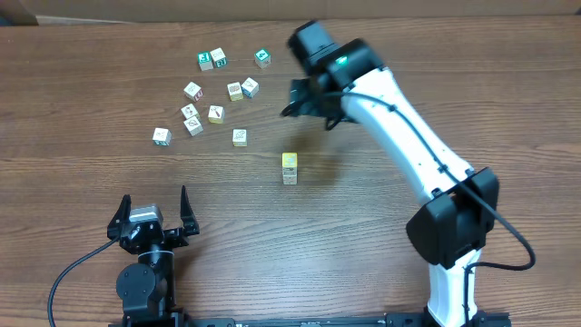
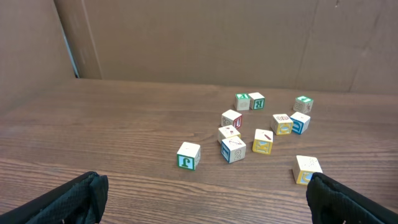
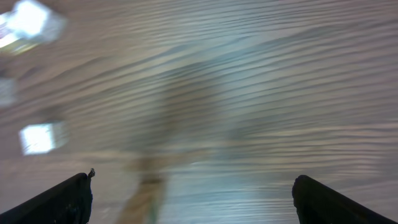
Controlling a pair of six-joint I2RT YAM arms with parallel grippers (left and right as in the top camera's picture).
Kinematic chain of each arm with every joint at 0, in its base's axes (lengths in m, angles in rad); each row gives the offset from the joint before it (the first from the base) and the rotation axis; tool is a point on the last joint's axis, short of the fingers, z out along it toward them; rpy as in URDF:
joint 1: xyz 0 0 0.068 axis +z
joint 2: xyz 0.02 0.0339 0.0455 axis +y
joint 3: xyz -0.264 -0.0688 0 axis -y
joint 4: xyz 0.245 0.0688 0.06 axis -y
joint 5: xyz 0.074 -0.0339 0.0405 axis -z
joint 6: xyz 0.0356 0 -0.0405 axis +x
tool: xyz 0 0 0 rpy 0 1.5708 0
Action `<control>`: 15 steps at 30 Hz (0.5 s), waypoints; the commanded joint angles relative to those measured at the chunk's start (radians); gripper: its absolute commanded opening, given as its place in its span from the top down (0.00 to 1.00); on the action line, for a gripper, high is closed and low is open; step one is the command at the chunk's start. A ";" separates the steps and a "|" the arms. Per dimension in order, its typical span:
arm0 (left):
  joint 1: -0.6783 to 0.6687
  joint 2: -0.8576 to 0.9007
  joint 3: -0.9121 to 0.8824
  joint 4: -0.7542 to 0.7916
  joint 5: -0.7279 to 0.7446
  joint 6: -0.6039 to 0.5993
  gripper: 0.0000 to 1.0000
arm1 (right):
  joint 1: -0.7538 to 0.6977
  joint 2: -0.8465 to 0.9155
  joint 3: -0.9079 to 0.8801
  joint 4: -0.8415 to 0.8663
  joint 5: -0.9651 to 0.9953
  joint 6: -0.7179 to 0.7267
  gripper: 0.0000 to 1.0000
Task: Form a tower
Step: 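Raise the right gripper up and away from the stack to the back-right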
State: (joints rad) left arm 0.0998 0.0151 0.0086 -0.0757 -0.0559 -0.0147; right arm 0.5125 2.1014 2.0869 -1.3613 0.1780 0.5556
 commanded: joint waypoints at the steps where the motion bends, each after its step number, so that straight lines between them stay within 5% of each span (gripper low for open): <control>1: -0.002 -0.010 -0.003 0.002 0.001 0.023 0.01 | -0.084 -0.010 0.007 -0.015 0.054 -0.015 0.00; 15: -0.002 -0.010 -0.003 0.002 0.001 0.023 0.01 | -0.302 -0.010 0.007 -0.002 0.057 -0.014 0.00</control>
State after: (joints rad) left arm 0.0998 0.0151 0.0086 -0.0757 -0.0559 -0.0147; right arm 0.2249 2.1014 2.0869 -1.3693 0.2184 0.5461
